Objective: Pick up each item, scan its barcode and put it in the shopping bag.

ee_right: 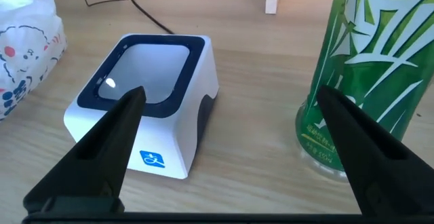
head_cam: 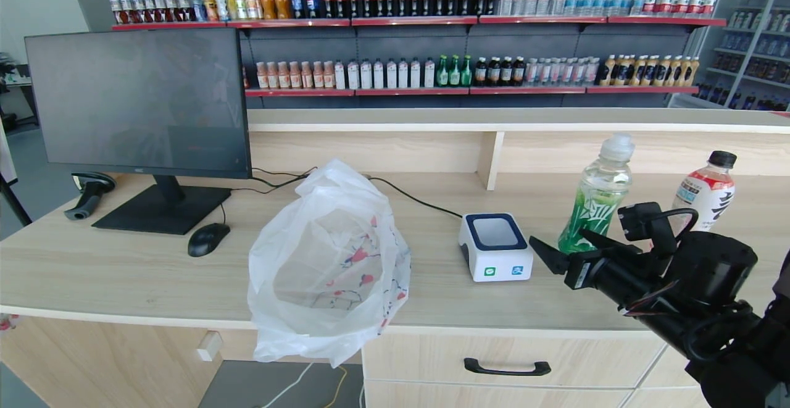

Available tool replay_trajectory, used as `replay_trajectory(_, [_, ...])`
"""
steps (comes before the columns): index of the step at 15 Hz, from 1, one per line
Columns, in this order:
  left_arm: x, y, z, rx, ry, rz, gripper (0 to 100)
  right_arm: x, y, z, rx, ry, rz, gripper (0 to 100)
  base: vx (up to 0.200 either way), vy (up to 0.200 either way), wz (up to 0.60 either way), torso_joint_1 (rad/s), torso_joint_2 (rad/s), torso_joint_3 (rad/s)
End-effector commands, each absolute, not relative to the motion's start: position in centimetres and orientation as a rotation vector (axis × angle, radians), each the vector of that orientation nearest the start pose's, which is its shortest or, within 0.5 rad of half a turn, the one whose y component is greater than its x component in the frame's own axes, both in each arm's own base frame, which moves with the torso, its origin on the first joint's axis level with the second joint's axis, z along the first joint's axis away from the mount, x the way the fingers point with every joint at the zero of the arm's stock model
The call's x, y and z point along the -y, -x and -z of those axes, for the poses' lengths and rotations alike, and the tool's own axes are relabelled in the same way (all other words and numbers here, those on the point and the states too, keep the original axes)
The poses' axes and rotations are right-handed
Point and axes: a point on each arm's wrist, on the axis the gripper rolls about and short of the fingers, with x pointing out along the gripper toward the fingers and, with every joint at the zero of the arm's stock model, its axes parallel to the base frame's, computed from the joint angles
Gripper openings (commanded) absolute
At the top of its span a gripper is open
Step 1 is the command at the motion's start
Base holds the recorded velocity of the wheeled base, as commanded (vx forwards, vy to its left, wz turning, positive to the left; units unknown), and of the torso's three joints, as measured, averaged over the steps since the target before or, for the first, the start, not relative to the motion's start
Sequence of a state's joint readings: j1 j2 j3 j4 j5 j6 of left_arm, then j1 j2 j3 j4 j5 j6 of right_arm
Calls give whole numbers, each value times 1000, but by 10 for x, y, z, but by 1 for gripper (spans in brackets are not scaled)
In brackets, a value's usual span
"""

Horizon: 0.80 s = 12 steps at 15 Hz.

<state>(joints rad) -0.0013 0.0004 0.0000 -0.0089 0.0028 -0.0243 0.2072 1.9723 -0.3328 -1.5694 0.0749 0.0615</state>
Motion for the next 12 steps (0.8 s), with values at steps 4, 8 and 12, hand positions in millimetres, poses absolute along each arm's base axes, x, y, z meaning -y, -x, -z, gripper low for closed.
replay_trajectory(4, [0,23,-76,9,25,-1,100,-46,-255,-110,-24,-59,-248,100,0,0,0,0,0,0])
replay_trajectory(8, [0,23,-76,9,25,-1,100,-29,-256,-108,-35,-59,-180,100,0,0,0,0,0,0])
replay_trajectory(12, [0,23,-76,9,25,-1,100,-28,-263,-106,-33,-59,-174,100,0,0,0,0,0,0])
